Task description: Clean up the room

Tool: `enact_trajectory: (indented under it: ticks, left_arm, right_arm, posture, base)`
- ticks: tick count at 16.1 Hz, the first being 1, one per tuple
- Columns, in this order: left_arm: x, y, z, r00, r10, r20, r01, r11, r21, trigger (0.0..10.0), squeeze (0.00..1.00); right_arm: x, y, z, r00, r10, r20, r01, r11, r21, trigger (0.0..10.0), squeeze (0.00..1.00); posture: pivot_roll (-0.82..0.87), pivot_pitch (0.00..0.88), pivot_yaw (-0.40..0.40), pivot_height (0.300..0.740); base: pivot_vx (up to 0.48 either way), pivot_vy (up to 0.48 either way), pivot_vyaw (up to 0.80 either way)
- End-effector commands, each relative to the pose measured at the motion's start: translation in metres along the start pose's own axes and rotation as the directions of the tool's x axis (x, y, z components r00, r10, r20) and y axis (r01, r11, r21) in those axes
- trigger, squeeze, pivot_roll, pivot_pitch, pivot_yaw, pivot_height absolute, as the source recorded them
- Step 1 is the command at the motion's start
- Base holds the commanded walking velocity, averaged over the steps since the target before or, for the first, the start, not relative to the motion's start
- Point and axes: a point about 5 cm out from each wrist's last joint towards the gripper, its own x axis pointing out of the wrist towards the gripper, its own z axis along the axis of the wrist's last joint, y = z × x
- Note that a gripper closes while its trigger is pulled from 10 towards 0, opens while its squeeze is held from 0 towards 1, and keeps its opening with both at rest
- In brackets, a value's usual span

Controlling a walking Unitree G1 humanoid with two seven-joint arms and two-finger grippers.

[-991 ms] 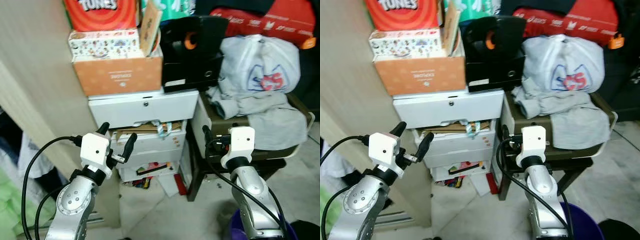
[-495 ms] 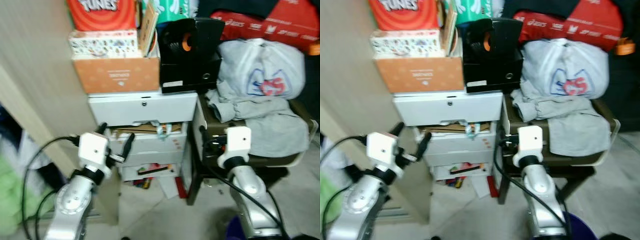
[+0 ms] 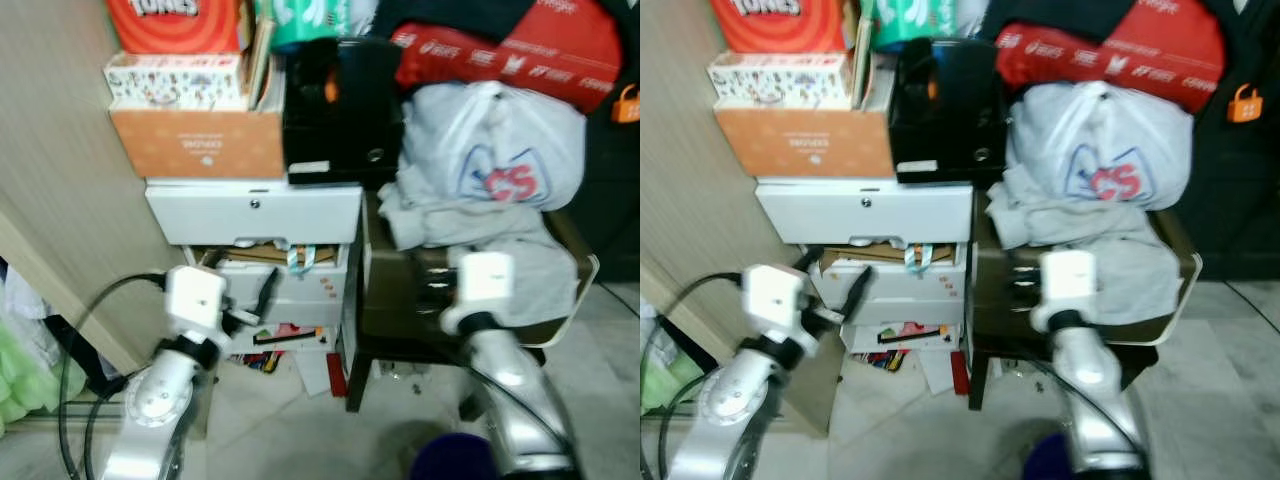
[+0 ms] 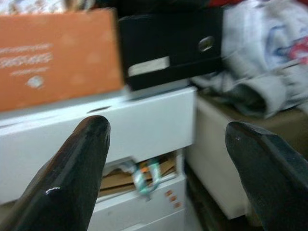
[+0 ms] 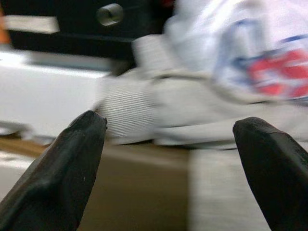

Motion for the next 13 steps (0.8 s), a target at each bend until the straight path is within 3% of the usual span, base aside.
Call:
enact_trajectory:
  ticks: [1,3,13]
  left_arm:
    - [-0.0020,0.0067,-0.0009,1.000,0.017,-0.010,-0.017,1.000,0.006,10.0,0.00]
    - [-0.0018,0.0070,-0.0011,1.000,0.020,-0.011,-0.020,1.000,0.003,10.0,0.00]
    - [-0.0002,0.0085,-0.0014,0.999,0.035,-0.011,-0.035,0.999,-0.002,10.0,0.00]
  right_arm:
    - [0.0009,0.0067,0.0006,1.000,0.014,0.003,-0.014,1.000,0.007,10.0,0.00]
    - [0.0009,0.0067,0.0007,1.000,0.013,0.003,-0.013,1.000,0.005,10.0,0.00]
    - [0.0028,0.0074,0.0012,1.000,0.020,0.004,-0.020,1.000,0.002,10.0,0.00]
  posture:
    - [-0.03,0.074,-0.014,0.740]
    - [-0.03,0.074,-0.014,0.740]
    - [-0.03,0.081,-0.018,0.740]
  base:
    - [0.000,0.000,0.00]
    - [0.000,0.000,0.26]
    - [0.000,0.000,0.80]
